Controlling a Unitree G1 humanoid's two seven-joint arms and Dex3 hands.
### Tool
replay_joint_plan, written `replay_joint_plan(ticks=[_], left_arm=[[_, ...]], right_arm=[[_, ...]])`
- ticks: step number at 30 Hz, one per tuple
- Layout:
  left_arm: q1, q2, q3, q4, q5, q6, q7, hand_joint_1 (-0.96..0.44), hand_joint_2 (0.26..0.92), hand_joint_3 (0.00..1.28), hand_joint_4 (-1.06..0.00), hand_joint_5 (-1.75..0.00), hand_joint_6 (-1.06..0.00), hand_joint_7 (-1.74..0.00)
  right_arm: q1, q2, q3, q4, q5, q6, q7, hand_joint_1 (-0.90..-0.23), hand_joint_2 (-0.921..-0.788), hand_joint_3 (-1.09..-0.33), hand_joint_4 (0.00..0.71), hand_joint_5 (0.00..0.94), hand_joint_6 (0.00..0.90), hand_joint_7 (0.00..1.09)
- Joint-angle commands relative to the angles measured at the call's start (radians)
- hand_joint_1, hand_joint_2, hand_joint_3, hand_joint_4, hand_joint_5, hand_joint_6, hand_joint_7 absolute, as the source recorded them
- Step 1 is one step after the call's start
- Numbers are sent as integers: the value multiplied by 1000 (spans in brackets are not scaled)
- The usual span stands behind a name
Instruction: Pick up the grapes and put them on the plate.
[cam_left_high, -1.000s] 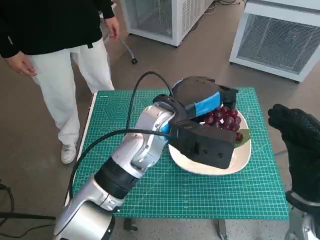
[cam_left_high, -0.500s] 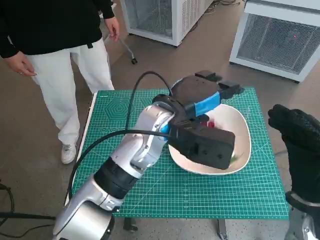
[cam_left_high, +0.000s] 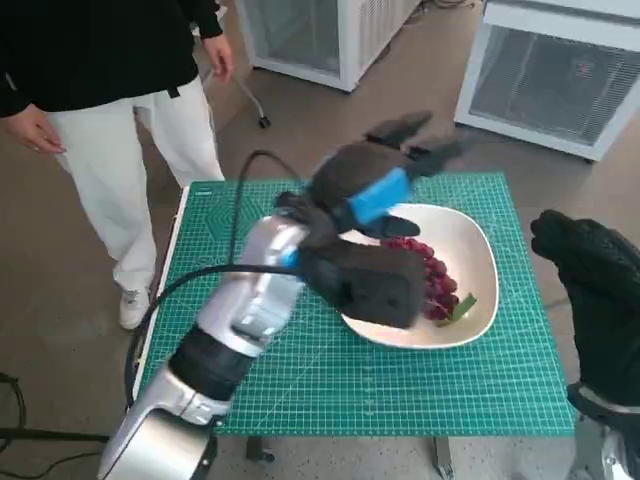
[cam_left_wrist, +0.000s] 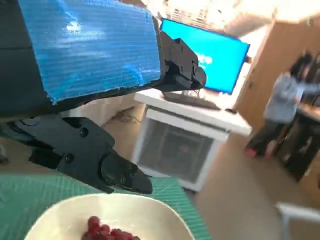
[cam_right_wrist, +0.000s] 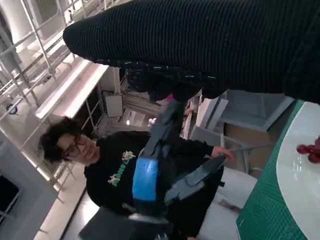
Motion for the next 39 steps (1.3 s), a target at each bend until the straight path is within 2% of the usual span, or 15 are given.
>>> replay_joint_plan(ticks=[1, 11, 19, 25, 30, 34, 39], left_arm=[[54, 38, 83, -8, -94, -60, 6, -407, 900, 43, -94, -3, -283, 0], [154, 62, 227, 43, -317, -231, -24, -520, 920, 153, -122, -9, -297, -7], [235, 39, 354, 95, -603, -311, -196, -514, 921, 212, -151, -14, -277, -1], [277, 19, 456, 149, -806, -316, -360, -493, 921, 165, -140, -5, -256, -1], [300, 9, 526, 190, -919, -320, -466, -440, 921, 90, -118, -1, -214, 0], [317, -2, 558, 189, -969, -305, -511, -388, 921, 56, -102, 0, -206, -3], [359, -19, 571, 137, -997, -276, -518, -363, 921, 27, -105, -5, -219, -8]], right_arm=[[22, 5, 3, -2, -3, 20, -4, -618, -921, -693, 362, 13, -1, 763], [19, 8, 11, 0, -4, 18, -1, -619, -921, -691, 365, 15, -1, 749], [15, 7, 15, 5, -7, 11, 3, -621, -921, -689, 368, 18, -1, 736], [13, 3, 13, 12, -7, 7, 8, -623, -921, -686, 370, 19, -1, 732], [11, 0, 12, 16, -9, 4, 11, -622, -921, -684, 371, 20, -1, 723], [9, -2, 12, 18, -7, 5, 12, -621, -921, -685, 370, 20, -1, 719], [6, -4, 12, 20, -6, 9, 13, -621, -921, -685, 368, 20, -1, 717]])
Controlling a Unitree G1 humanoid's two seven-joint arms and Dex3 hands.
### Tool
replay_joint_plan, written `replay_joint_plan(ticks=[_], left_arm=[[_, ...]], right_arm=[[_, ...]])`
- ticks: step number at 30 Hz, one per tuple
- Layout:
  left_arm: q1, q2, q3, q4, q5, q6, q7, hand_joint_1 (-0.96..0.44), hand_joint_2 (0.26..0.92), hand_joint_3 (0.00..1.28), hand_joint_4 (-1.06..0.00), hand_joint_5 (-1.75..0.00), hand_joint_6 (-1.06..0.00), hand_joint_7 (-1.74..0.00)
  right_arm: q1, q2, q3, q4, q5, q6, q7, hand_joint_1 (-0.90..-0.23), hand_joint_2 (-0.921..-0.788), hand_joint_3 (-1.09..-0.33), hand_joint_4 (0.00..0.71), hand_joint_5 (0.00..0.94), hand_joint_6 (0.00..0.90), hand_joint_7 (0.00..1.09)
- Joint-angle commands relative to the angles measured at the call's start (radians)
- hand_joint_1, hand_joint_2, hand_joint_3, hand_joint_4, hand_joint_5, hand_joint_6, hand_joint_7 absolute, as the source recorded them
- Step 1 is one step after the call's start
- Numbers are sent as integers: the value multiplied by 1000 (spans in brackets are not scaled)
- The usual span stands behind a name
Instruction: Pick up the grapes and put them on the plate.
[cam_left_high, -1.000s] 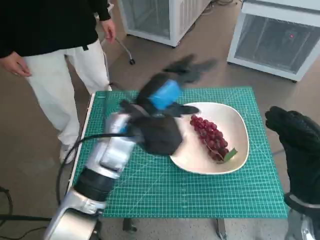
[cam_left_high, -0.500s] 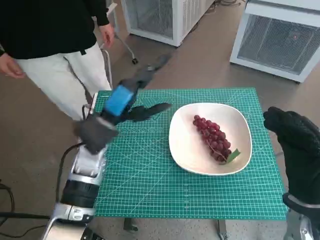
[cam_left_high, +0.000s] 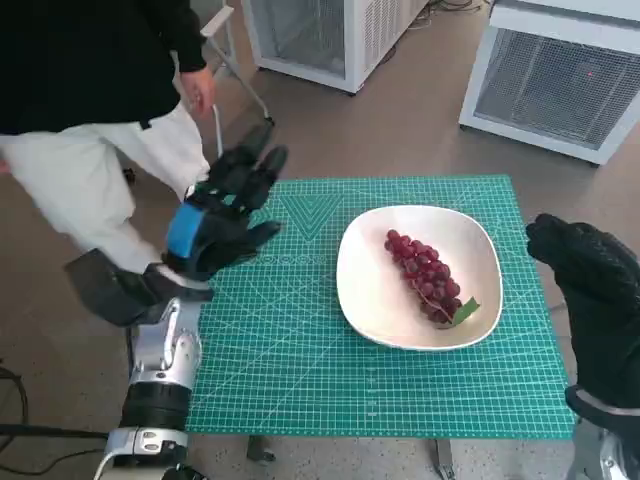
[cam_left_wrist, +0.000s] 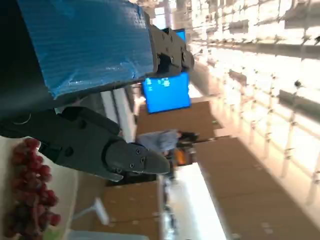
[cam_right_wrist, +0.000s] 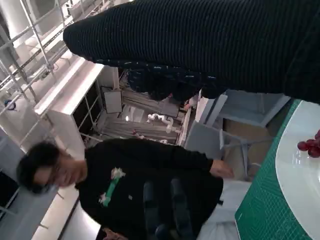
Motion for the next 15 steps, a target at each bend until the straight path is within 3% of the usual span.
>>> replay_joint_plan(ticks=[1, 15], left_arm=[[50, -21, 8, -57, -23, 23, -9, -361, 921, 26, -108, -6, -223, -10], [125, -23, -3, -158, -17, 71, -9, -385, 921, 36, -142, -13, -228, -6]], right_arm=[[3, -3, 4, 15, -6, 10, 9, -621, -921, -685, 368, 20, -1, 718], [-2, -8, 4, 14, -10, 13, 8, -616, -921, -684, 365, 19, -1, 723]])
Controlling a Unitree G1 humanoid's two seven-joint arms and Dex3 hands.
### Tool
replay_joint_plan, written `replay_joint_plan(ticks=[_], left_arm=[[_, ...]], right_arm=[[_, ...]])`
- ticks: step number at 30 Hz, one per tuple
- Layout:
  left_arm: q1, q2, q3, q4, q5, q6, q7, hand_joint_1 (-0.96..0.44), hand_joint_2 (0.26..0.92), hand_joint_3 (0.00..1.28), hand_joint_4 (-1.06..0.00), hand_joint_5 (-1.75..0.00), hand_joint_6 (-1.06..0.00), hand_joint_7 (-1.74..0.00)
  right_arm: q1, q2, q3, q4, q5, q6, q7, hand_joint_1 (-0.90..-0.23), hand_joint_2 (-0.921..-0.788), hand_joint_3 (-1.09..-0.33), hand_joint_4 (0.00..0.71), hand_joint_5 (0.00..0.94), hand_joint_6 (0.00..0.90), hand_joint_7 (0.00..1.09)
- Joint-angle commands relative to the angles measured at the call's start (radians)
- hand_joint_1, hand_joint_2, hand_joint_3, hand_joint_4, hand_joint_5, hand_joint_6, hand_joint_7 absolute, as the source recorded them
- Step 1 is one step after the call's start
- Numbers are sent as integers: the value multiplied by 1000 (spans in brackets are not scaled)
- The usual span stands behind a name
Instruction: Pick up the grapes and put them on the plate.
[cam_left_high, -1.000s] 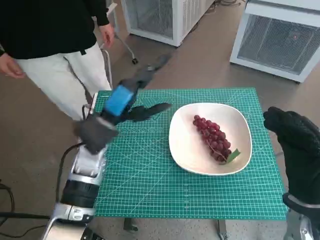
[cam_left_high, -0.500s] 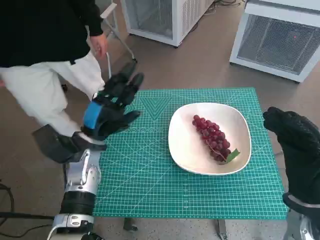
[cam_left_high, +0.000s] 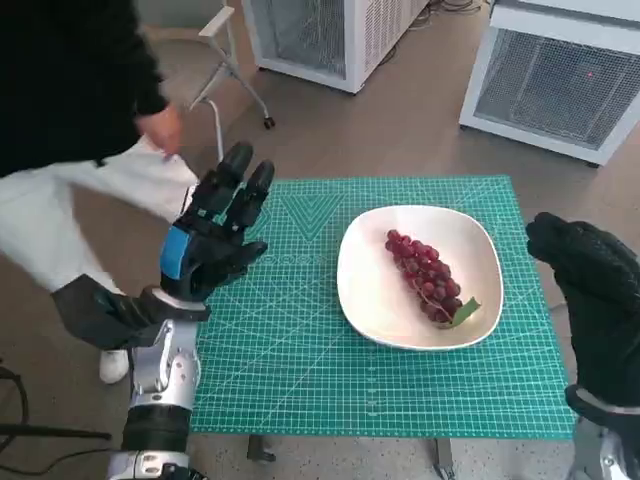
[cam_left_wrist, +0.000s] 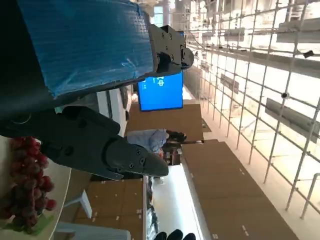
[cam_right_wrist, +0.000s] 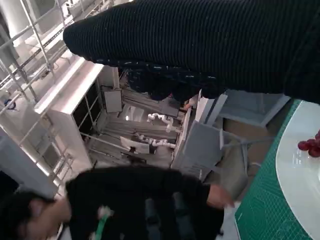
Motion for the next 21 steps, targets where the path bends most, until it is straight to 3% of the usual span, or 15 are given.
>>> replay_joint_plan(ticks=[1, 21], left_arm=[[44, 1, -9, -59, -1, 29, -9, -390, 921, 38, -143, -12, -226, -5], [121, -3, -27, -148, 14, 49, 9, -398, 921, 52, -158, -8, -226, -4]], right_arm=[[2, -7, 3, 11, -10, 15, 6, -614, -921, -684, 365, 19, -1, 723], [1, -13, 6, 7, -12, 16, 10, -612, -921, -688, 360, 18, -1, 703]])
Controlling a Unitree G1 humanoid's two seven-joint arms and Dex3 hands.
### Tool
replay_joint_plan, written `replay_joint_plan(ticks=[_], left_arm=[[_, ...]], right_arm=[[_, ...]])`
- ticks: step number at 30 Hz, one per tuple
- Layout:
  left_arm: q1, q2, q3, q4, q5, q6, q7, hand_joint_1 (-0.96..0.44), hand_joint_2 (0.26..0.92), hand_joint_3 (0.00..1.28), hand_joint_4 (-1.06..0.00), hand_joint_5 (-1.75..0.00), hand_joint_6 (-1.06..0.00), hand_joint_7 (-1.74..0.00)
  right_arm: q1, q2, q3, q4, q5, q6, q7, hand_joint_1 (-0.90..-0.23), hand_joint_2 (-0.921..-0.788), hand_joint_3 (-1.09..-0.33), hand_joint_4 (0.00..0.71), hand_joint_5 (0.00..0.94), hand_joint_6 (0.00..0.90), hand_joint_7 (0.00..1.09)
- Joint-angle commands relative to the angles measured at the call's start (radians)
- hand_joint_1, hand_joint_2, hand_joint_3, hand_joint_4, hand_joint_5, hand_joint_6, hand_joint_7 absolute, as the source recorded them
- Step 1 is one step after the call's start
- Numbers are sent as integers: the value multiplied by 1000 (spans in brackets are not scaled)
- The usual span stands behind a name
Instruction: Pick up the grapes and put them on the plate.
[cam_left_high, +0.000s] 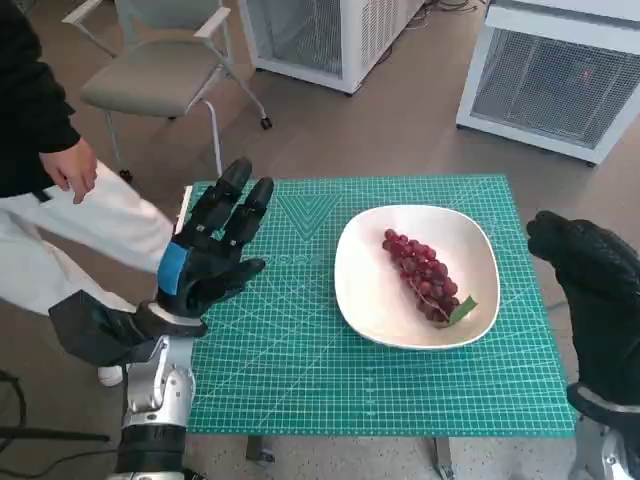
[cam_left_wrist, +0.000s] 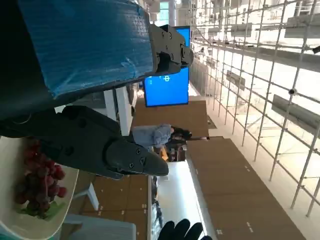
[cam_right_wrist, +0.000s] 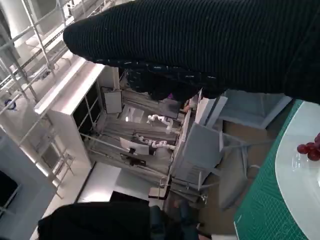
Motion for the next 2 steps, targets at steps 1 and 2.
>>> replay_joint_plan(ticks=[1, 2], left_arm=[[21, -1, -10, -31, 10, 4, 0, -398, 921, 52, -158, -8, -226, -4], [22, 0, -10, -32, 10, 5, 0, -398, 921, 52, -158, -8, -226, -4]], right_arm=[[5, -5, 7, 10, -12, 9, 10, -612, -921, -689, 359, 18, -1, 702], [5, -5, 7, 10, -12, 8, 11, -611, -921, -690, 359, 18, -1, 701]])
